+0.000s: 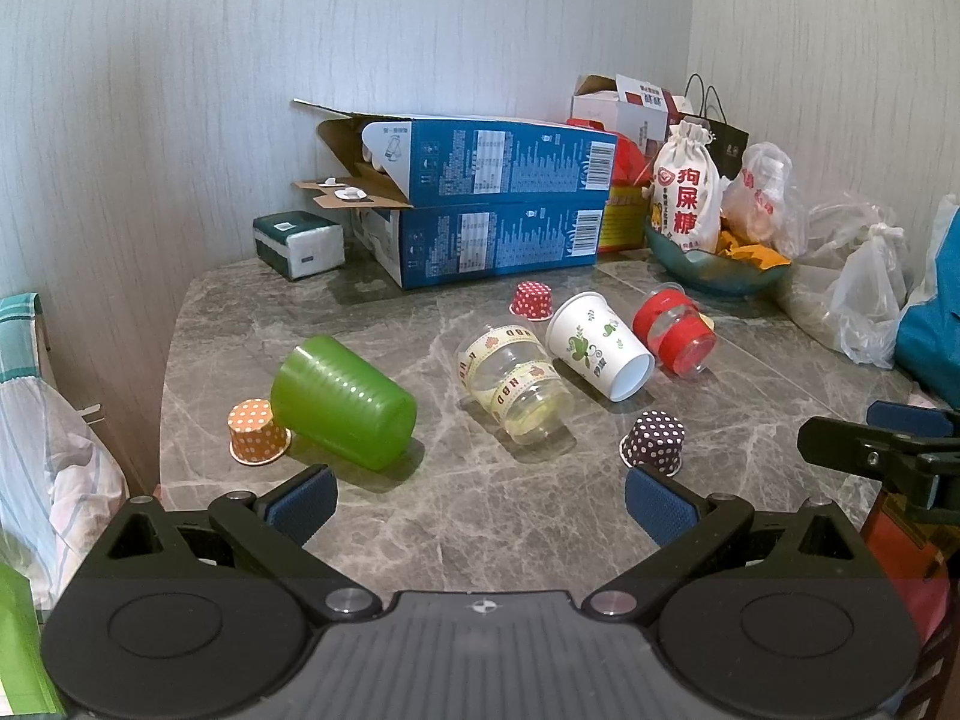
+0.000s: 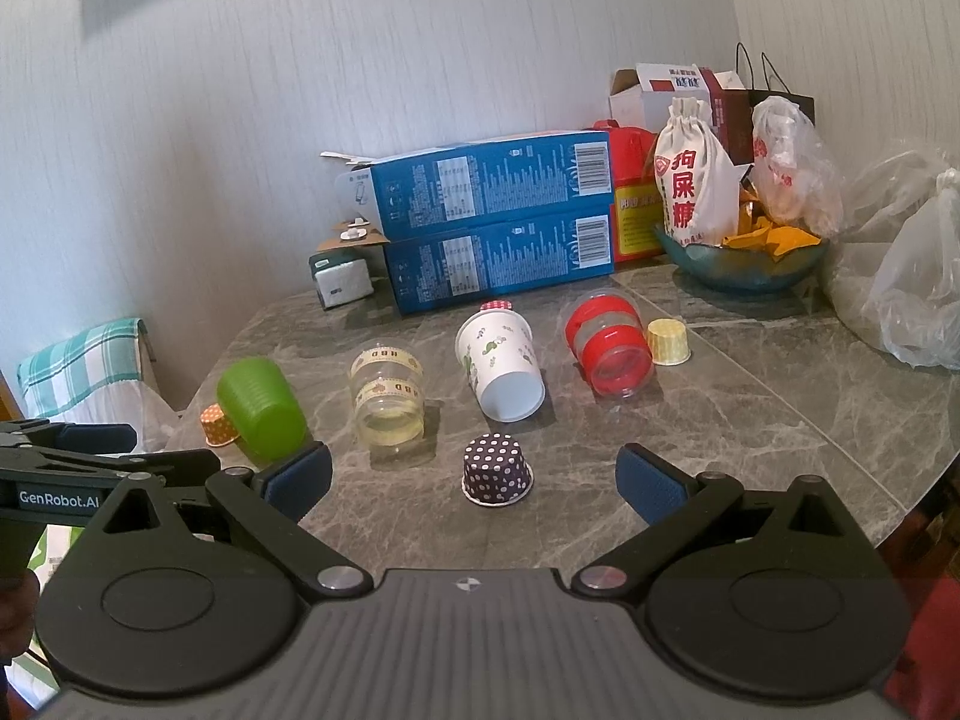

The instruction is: Flip cup upright

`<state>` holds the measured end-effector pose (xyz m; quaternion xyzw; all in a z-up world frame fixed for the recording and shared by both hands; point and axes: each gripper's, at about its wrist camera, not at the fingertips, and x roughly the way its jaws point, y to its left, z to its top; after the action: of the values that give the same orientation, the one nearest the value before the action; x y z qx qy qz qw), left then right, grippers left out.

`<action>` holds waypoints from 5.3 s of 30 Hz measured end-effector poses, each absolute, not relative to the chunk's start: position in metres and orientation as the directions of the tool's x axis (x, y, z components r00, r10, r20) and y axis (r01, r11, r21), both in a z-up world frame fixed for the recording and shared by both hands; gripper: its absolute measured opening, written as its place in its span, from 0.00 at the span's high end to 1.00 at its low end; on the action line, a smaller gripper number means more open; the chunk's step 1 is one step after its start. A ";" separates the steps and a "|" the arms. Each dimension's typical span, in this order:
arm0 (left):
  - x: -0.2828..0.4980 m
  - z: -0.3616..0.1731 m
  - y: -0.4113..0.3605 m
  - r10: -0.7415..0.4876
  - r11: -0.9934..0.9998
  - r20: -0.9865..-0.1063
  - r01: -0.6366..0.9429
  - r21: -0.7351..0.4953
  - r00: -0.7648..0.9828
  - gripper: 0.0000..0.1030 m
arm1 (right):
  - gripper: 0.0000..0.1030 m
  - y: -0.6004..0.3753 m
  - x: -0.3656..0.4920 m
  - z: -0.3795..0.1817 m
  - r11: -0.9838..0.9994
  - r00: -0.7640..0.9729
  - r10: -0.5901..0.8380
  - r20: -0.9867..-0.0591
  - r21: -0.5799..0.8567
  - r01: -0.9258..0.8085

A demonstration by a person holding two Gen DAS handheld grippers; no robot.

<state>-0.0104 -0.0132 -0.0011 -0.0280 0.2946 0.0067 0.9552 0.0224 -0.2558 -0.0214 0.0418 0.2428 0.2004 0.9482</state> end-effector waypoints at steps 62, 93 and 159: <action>0.249 -0.036 -0.142 0.051 0.963 -0.871 -0.255 -0.086 0.488 0.15 | 0.01 -0.385 0.005 -0.108 0.901 0.814 0.403 -0.418 0.337 -0.274; 0.123 0.011 -0.123 0.008 1.000 -0.804 0.000 0.010 0.594 0.41 | 0.01 -0.399 0.007 -0.147 0.843 0.863 0.440 -0.250 0.446 -0.300; 0.012 -0.067 -0.066 -0.265 0.963 -0.809 0.105 -0.248 0.524 0.41 | 0.35 -0.200 0.102 -0.074 0.810 0.269 0.583 -0.767 0.527 -0.257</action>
<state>0.0125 -0.0663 -0.0675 -0.0843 0.4761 -0.1065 0.8688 0.1020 -0.2004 -0.0744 0.1506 0.5419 0.2685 0.7820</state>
